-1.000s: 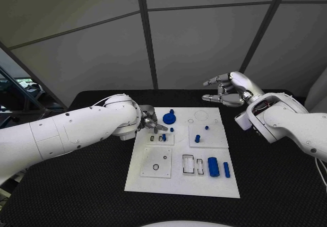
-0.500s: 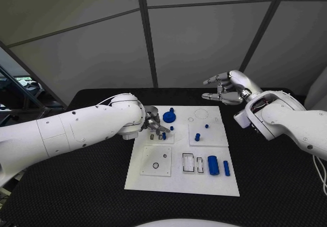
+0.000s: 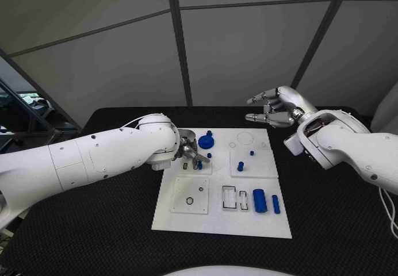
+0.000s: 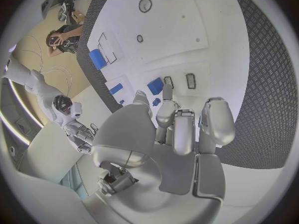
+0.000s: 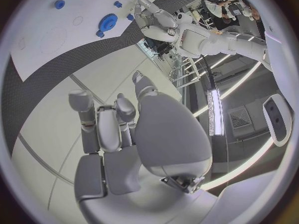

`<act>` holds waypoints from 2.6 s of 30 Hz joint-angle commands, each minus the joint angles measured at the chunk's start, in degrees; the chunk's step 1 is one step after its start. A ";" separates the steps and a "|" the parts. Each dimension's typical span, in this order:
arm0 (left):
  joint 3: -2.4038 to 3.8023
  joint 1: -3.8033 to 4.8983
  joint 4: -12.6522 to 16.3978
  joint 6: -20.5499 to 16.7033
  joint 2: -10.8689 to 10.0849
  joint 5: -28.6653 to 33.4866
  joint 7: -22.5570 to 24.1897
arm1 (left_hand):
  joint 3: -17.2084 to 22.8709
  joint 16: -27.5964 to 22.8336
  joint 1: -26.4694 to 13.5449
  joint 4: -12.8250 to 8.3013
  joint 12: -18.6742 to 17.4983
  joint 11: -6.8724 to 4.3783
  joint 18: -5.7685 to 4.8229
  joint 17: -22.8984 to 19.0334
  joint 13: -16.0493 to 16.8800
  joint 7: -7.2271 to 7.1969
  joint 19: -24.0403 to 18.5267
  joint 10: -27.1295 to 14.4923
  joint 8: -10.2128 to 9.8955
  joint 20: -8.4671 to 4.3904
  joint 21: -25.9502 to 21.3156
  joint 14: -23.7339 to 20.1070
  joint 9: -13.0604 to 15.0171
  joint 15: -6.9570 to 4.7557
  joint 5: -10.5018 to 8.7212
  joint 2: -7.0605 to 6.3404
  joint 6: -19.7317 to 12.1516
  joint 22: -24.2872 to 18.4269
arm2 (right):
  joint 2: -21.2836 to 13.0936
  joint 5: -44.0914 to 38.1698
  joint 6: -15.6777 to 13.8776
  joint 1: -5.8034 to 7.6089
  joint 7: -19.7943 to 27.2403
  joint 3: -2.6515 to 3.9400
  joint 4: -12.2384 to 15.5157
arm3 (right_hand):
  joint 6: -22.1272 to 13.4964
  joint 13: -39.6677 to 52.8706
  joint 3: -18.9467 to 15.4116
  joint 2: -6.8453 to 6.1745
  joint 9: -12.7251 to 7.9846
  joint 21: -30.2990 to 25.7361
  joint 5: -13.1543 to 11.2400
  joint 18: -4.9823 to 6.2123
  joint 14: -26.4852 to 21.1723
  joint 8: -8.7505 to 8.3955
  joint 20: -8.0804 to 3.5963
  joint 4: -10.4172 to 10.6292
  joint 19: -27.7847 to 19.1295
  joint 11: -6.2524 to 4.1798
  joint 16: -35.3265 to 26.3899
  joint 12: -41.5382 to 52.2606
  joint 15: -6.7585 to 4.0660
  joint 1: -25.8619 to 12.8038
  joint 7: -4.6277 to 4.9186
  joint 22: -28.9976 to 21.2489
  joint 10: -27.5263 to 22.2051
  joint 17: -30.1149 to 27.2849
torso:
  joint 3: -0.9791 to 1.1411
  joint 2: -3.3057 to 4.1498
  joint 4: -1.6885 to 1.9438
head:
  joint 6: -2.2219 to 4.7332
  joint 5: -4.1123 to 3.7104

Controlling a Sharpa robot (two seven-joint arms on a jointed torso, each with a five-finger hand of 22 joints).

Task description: Assemble the parts on the task board

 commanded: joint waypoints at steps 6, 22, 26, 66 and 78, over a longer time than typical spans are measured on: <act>0.00 0.09 0.11 1.18 0.20 0.81 -0.41 | -0.18 0.17 1.45 -0.32 0.07 -0.03 1.02 6.89 -0.04 -0.09 0.13 0.25 0.64 -0.13 0.51 3.86 0.70 -0.51 0.04 0.67 -0.57 0.37 | 0.39 0.17 1.06 0.13 -0.59 0.05 -0.35 | -0.33 -0.03 -0.33 0.15 -0.06 -0.40 0.42 0.53 0.71 0.41 0.03 0.18 -0.42 0.08 -0.31 -0.11 -0.25 -0.45 0.04 -0.11 -0.39 -0.11 | -0.04 0.04 0.03 | -0.05 -0.02; -0.01 0.09 0.14 2.20 0.40 2.00 -0.12 | 4.51 0.13 8.85 -2.90 -0.54 -0.26 1.06 6.85 -0.19 -0.32 -0.38 -0.06 1.08 -0.25 0.77 3.85 2.97 -0.70 0.25 3.29 -1.79 0.99 | 0.80 0.16 1.65 0.12 -0.94 0.04 -0.99 | -0.29 -0.32 -0.09 0.42 -0.04 -0.82 2.17 0.57 0.71 0.67 0.00 0.10 -0.40 0.02 -0.61 -0.08 -0.30 0.10 0.00 -0.42 -0.52 -0.24 | -0.04 0.10 0.03 | -0.23 0.06; -0.01 0.09 0.14 2.07 0.41 2.79 -0.14 | 6.64 0.12 11.18 -4.22 -0.81 -0.44 1.07 6.86 -0.30 -0.49 -0.49 -0.20 0.92 -0.38 0.79 3.84 3.35 -0.85 0.29 3.59 -2.15 1.11 | 0.95 0.15 1.73 0.12 -1.07 0.04 -1.26 | -0.31 -0.30 -0.11 0.45 -0.04 -0.82 1.98 0.56 0.73 0.69 -0.01 0.17 -0.36 0.03 -0.59 -0.02 -0.30 0.04 0.00 -0.40 -0.49 -0.18 | -0.03 0.08 0.00 | -0.31 0.13; -0.08 -1.36 6.09 -13.92 -5.69 5.40 1.01 | 54.07 0.08 2.89 -10.99 -4.04 -0.51 1.08 6.92 -2.58 -0.41 -0.90 -0.80 4.56 -0.45 0.63 3.85 11.85 -0.91 0.22 -10.74 -4.91 2.70 | 1.05 -1.24 2.45 0.11 -1.39 0.01 -2.25 | -0.33 -0.09 -0.10 0.58 -0.04 -0.99 1.23 0.57 0.78 0.80 -0.01 0.28 -0.34 0.03 -0.61 0.39 -0.29 0.01 0.00 -0.53 -0.25 -0.11 | 0.23 0.04 0.31 | -0.10 0.73; -0.13 -2.88 5.67 -14.39 -5.19 0.75 1.47 | 54.39 0.08 2.54 -11.19 -4.47 -0.51 1.12 6.92 -3.11 -0.42 -1.01 -1.05 4.62 -0.45 0.50 3.85 11.99 -0.90 0.19 -10.78 -4.90 2.52 | 1.04 -1.32 2.63 0.11 -1.32 0.01 -2.22 | -0.33 -0.09 -0.10 0.58 -0.04 -0.99 1.23 0.57 0.78 0.80 -0.01 0.28 -0.34 0.03 -0.61 0.39 -0.29 0.01 0.00 -0.53 -0.25 -0.11 | 0.18 0.12 0.19 | -0.37 0.70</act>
